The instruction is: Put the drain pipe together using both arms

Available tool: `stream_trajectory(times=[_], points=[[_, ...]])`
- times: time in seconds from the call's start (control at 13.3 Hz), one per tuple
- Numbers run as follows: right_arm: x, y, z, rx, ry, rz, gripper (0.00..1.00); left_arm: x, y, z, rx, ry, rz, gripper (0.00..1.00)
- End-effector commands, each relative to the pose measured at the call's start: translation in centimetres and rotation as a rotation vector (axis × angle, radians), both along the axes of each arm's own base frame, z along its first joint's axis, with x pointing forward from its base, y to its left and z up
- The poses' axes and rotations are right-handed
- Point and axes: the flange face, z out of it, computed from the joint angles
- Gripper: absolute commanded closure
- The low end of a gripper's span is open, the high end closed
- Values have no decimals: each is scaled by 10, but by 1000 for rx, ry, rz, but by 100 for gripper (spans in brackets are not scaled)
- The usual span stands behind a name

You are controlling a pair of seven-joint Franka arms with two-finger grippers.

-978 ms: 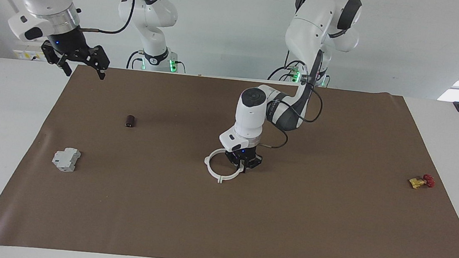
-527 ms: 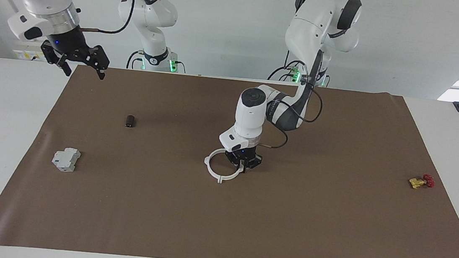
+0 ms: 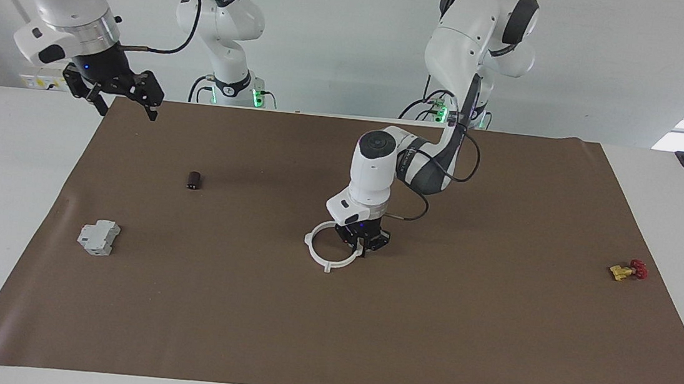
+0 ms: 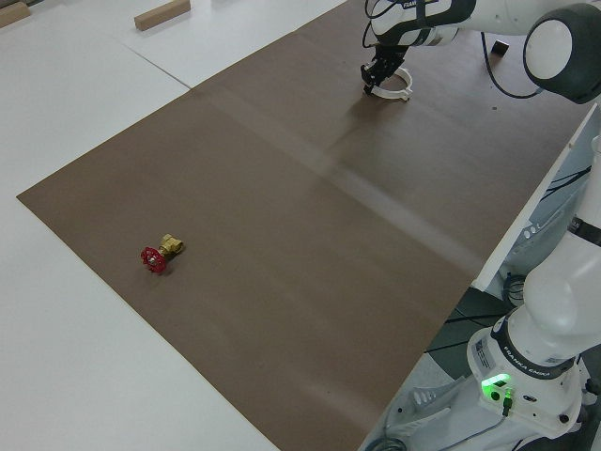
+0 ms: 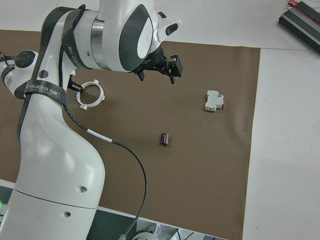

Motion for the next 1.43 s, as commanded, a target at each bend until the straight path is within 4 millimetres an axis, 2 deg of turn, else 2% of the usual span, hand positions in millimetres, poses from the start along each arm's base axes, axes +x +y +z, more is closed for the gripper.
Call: stream_trajectory(times=[0.0, 0.08, 0.15, 0.23, 0.38, 0.53, 0.68, 0.83, 0.9, 0.98, 1.13, 1.35], points=[[-3, -3, 2, 12, -13, 9, 0, 0, -4, -3, -14, -9, 5, 100], [-3, -4, 2, 12, -14, 6, 0, 1, -5, -1, -17, -14, 2, 100], [-3, -4, 2, 12, -14, 3, 0, 1, -6, 0, -22, -16, 4, 77], [-3, -4, 2, 12, -17, 3, 0, 1, -5, -1, -21, -15, 3, 38], [-3, -4, 2, 12, -17, 9, 0, 1, -5, -1, -21, -15, 3, 2], [-2, -3, 2, 11, -19, 8, 0, 0, -3, 1, -14, -7, 6, 0], [-3, -3, 3, 12, -19, 11, 0, 2, 3, 19, -21, -16, 11, 0], [-3, -3, 2, 12, -16, 11, 0, 6, 23, 42, -9, -3, 37, 0], [-3, -3, 3, 12, -16, 11, 0, 7, 42, 54, -4, 7, 63, 0], [-3, -3, 3, 12, -16, 11, 0, 5, 70, 69, 1, 20, 98, 0], [-3, -3, 2, 12, -14, 12, 0, 9, 138, 102, -10, 16, 192, 0], [-2, -3, 2, 10, -17, 12, 0, 21, 216, 128, -3, 34, 316, 0]])
